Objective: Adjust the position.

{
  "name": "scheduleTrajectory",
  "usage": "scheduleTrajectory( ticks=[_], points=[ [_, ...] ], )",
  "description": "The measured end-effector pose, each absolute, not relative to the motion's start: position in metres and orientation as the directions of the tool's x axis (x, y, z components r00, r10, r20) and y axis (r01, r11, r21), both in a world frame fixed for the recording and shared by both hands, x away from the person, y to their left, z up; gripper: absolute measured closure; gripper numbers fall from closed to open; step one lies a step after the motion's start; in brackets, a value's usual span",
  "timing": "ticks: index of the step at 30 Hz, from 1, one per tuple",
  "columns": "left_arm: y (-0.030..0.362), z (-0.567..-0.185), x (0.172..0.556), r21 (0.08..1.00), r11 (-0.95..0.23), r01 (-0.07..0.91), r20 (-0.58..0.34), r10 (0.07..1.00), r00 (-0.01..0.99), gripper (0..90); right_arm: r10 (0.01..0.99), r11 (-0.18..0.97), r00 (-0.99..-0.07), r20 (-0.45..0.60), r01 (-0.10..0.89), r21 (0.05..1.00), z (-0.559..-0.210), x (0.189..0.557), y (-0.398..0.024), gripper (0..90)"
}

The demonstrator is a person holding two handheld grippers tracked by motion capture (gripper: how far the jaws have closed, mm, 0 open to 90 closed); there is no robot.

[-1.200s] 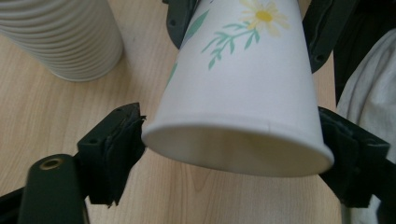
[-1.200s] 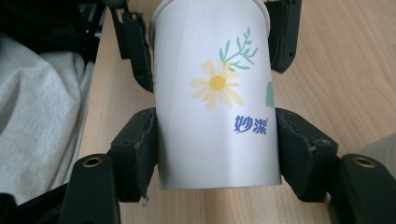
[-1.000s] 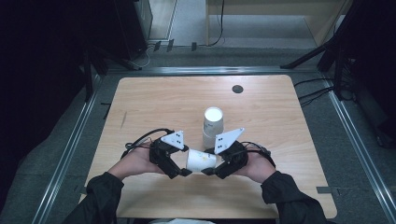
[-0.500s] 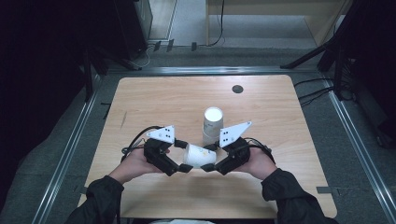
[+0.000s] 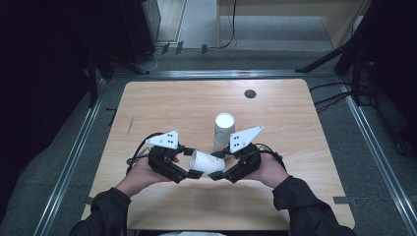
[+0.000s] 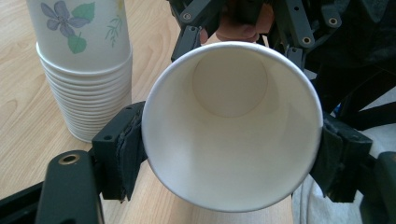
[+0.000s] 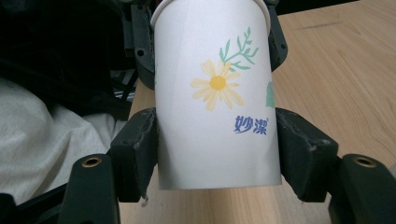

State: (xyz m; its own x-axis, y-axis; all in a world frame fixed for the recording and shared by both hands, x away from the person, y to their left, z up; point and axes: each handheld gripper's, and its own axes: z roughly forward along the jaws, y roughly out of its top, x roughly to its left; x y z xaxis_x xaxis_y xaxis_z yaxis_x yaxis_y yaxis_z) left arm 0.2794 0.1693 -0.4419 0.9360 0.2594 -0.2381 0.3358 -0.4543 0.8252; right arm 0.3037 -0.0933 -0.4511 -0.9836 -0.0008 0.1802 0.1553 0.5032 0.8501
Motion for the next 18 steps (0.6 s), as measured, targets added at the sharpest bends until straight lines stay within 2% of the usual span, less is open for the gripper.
scheduleTrajectory(
  ticks=[8, 9, 10, 18],
  points=[
    [0.1680, -0.4401, 0.2798, 0.807, -0.489, 0.331, -0.225, 0.263, 0.938, 25.2, 0.008, 0.526, -0.982, 0.188, 0.164, 0.835, -0.4517, 0.3033, -0.0916, 33.6],
    [0.1685, -0.4392, 0.2799, 0.802, -0.501, 0.325, -0.213, 0.269, 0.939, 25.2, 0.025, 0.530, -0.982, 0.187, 0.172, 0.830, -0.4519, 0.3035, -0.0908, 27.8],
    [0.1685, -0.4392, 0.2799, 0.802, -0.501, 0.325, -0.213, 0.269, 0.939, 25.2, 0.034, 0.535, -0.983, 0.183, 0.172, 0.827, -0.4520, 0.3036, -0.0904, 26.0],
    [0.1665, -0.4356, 0.2814, 0.741, -0.601, 0.300, -0.151, 0.287, 0.946, 25.2, 0.062, 0.597, -0.987, 0.149, 0.156, 0.787, -0.4579, 0.3019, -0.0877, 24.1]
  ],
)
